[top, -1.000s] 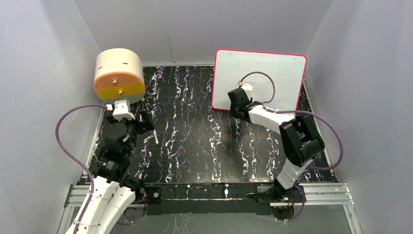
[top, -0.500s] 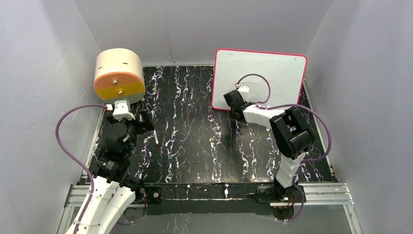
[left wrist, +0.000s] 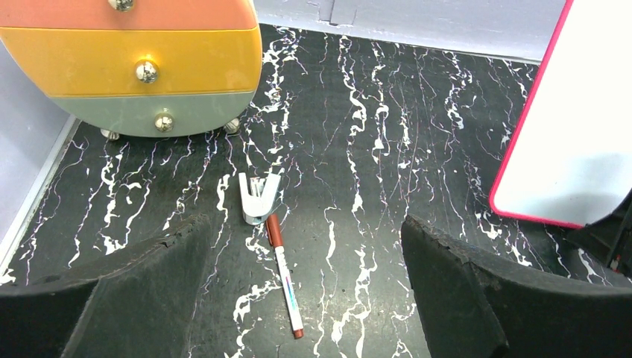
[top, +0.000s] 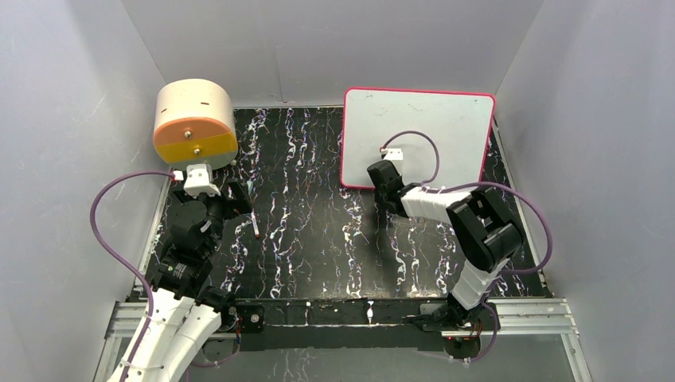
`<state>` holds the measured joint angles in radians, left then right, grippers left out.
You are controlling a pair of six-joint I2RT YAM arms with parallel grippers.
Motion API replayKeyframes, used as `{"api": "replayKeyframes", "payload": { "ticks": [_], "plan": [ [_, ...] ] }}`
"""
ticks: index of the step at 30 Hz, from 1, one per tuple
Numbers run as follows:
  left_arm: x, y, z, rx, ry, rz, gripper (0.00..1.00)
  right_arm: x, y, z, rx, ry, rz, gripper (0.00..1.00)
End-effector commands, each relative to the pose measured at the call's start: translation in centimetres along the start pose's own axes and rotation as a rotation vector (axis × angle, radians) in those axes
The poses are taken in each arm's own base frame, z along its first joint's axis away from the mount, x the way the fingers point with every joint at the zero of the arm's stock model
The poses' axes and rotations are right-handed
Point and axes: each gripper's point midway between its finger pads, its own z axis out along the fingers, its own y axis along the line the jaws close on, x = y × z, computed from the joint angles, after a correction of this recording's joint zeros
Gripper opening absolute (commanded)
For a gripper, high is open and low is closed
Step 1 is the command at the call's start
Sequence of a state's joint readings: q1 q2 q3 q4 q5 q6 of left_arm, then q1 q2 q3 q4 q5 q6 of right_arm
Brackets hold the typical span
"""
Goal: Write a sentence on the whiteboard
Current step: Move the whiteboard stand to the center of the board.
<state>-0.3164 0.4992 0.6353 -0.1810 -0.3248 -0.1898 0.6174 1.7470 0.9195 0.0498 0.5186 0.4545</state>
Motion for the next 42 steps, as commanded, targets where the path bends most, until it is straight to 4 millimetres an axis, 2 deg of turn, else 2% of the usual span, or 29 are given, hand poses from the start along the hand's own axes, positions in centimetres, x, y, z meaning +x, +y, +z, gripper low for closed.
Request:
{"api": "replayKeyframes", "payload": {
  "ticks": [1, 9, 18, 22, 28, 37, 42],
  "plan": [
    [-1.3, 0.2, -0.4, -0.011, -0.039, -0.002, 0.95, 1.1, 4.3, -3.4, -0.198, -0.032, -0.085, 0.00],
    [-1.5, 1.1, -0.6, -0.059, -0.046, -0.014, 0.95, 4.7, 7.7, -7.8, -0.329, -0.052, -0.154, 0.00],
    [-1.6, 2.2, -0.8, -0.114, -0.054, -0.043, 0.95, 7.7, 11.1, -10.9, -0.382, -0.079, -0.186, 0.00],
    [-1.7, 2.4, -0.9, -0.121, -0.055, -0.051, 0.95, 8.6, 11.8, -11.3, -0.395, -0.076, -0.203, 0.00],
    [-1.6, 2.6, -1.0, -0.129, -0.052, -0.057, 0.95, 8.9, 10.9, -11.0, -0.352, -0.081, -0.162, 0.00],
    [-1.0, 2.5, -0.4, -0.138, -0.024, -0.057, 0.95, 8.0, 11.1, -10.3, -0.337, -0.140, -0.209, 0.00],
    [-0.6, 2.6, 0.0, -0.145, -0.006, -0.051, 0.95, 7.7, 10.5, -9.1, -0.319, -0.141, -0.209, 0.00]
  ]
}}
